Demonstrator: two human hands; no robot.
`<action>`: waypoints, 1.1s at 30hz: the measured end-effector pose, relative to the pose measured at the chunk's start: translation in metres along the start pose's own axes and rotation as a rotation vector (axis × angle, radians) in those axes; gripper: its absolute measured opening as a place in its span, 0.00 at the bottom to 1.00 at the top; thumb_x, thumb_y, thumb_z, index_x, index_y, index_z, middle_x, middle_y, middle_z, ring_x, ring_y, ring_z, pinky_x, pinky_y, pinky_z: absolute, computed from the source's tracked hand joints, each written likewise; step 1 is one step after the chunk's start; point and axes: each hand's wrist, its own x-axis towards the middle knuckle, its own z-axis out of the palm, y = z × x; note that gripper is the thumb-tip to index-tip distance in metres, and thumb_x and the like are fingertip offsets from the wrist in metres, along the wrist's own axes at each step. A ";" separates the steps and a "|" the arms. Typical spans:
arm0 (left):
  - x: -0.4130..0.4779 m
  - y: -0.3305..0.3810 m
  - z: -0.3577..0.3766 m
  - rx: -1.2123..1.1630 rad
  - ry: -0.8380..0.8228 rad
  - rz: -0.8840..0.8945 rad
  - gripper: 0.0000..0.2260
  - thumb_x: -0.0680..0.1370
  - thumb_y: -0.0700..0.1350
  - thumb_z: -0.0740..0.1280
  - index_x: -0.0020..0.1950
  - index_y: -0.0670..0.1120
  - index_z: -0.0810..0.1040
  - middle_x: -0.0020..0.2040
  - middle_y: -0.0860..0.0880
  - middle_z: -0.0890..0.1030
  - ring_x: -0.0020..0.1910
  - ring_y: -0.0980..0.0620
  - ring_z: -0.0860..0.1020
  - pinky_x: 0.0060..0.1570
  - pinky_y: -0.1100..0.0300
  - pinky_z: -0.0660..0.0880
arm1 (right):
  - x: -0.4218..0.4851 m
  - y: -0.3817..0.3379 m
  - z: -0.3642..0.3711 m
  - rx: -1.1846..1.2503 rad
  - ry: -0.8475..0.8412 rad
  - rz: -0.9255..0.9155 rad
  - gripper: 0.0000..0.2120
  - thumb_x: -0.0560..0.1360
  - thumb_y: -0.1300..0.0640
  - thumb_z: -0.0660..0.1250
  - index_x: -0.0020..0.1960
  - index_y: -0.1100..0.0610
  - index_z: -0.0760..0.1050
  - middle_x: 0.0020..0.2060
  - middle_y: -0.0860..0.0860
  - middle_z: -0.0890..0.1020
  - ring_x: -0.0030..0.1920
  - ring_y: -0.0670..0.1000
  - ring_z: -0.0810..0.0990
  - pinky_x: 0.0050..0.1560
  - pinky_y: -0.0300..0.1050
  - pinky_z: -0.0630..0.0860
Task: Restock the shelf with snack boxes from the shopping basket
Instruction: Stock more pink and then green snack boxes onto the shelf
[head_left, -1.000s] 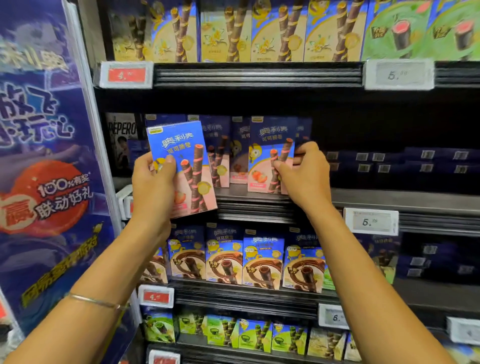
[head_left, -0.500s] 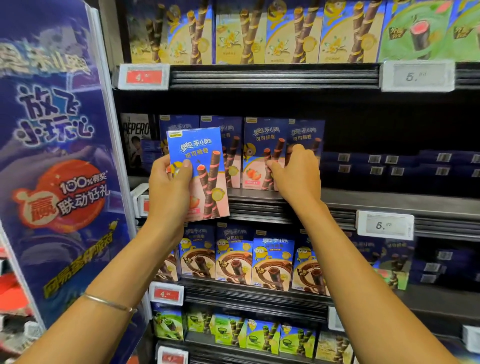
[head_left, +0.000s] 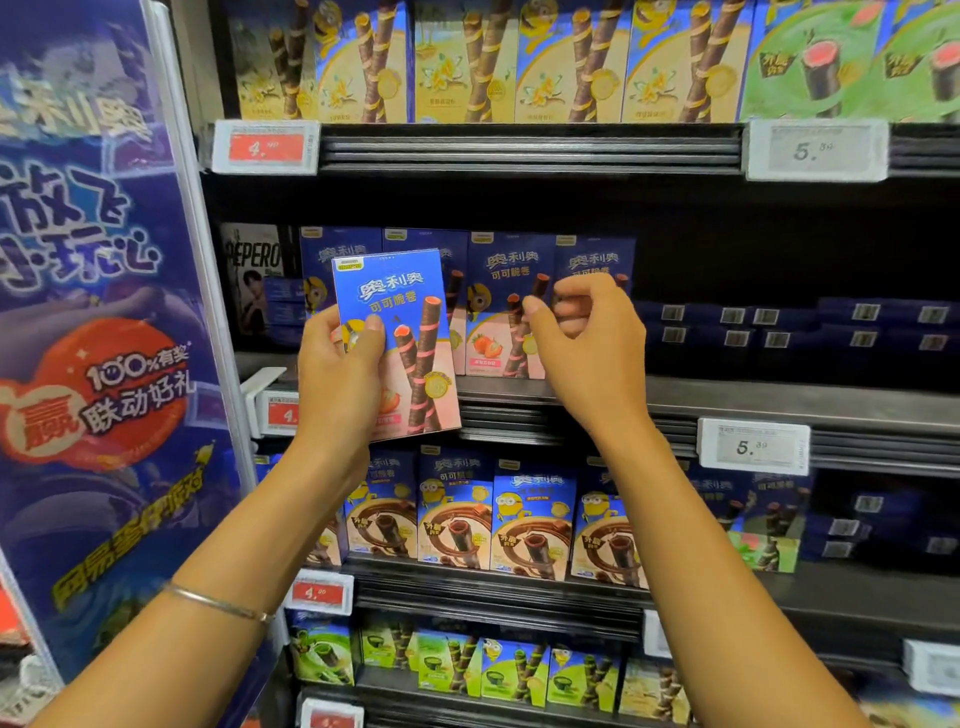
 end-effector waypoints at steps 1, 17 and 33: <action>0.000 -0.001 0.005 0.002 -0.008 0.008 0.06 0.86 0.46 0.63 0.63 0.52 0.74 0.64 0.45 0.82 0.44 0.55 0.83 0.30 0.66 0.75 | -0.006 -0.006 -0.003 0.074 -0.047 -0.006 0.18 0.76 0.45 0.73 0.60 0.54 0.77 0.53 0.51 0.81 0.51 0.48 0.81 0.50 0.44 0.80; -0.007 0.000 0.063 0.129 -0.221 0.229 0.20 0.84 0.46 0.68 0.75 0.44 0.70 0.55 0.52 0.80 0.50 0.68 0.80 0.47 0.71 0.77 | 0.004 0.012 -0.057 0.180 -0.078 0.136 0.13 0.75 0.61 0.74 0.58 0.55 0.78 0.45 0.46 0.83 0.44 0.44 0.85 0.47 0.49 0.83; 0.065 -0.006 -0.003 0.625 0.075 0.168 0.62 0.66 0.58 0.84 0.84 0.44 0.44 0.79 0.35 0.54 0.78 0.33 0.57 0.75 0.40 0.60 | 0.030 0.057 -0.056 -0.102 0.066 0.196 0.12 0.78 0.57 0.70 0.61 0.55 0.76 0.55 0.53 0.83 0.53 0.52 0.81 0.45 0.43 0.77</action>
